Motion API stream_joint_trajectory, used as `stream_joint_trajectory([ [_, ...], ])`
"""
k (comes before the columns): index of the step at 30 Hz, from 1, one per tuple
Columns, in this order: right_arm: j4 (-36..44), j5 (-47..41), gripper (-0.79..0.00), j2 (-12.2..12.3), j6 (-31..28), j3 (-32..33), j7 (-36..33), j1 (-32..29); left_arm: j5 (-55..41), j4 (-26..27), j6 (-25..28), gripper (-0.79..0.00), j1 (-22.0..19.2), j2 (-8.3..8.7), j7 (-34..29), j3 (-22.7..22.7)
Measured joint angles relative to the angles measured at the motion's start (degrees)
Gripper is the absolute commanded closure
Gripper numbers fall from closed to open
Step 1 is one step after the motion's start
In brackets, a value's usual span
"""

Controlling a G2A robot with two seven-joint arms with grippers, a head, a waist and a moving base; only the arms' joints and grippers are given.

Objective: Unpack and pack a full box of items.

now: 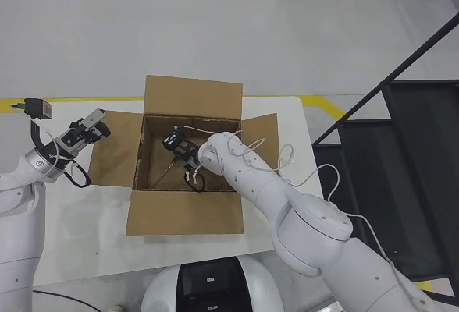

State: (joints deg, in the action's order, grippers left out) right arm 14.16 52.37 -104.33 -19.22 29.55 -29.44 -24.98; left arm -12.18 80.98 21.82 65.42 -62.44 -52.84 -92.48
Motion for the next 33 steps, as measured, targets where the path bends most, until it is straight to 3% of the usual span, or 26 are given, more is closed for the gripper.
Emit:
stream_joint_trajectory([
  [14,-0.42,0.22,0.0,1.09,-2.8,1.72,-2.65,3.59,0.0,0.0,0.0,-0.785,0.0,0.0,0.0,0.0],
  [20,1.52,0.42,0.0,2.05,-1.77,2.64,0.47,2.7,0.0,0.0,0.0,-0.785,0.0,0.0,0.0,0.0],
  [21,2.31,0.79,-0.114,2.11,-1.52,2.6,1.24,2.25,0.0,0.0,0.0,-0.785,0.0,0.0,0.0,0.0],
  [25,4.09,1.44,-0.32,2.16,-1.66,2.58,2.81,0.97,0.0,0.0,0.0,-0.785,0.0,0.0,0.0,0.0],
  [33,3.29,2.25,-0.317,1.82,-2.45,2.58,3.29,-0.15,0.0,0.0,0.0,-0.785,0.0,0.0,0.0,0.0],
])
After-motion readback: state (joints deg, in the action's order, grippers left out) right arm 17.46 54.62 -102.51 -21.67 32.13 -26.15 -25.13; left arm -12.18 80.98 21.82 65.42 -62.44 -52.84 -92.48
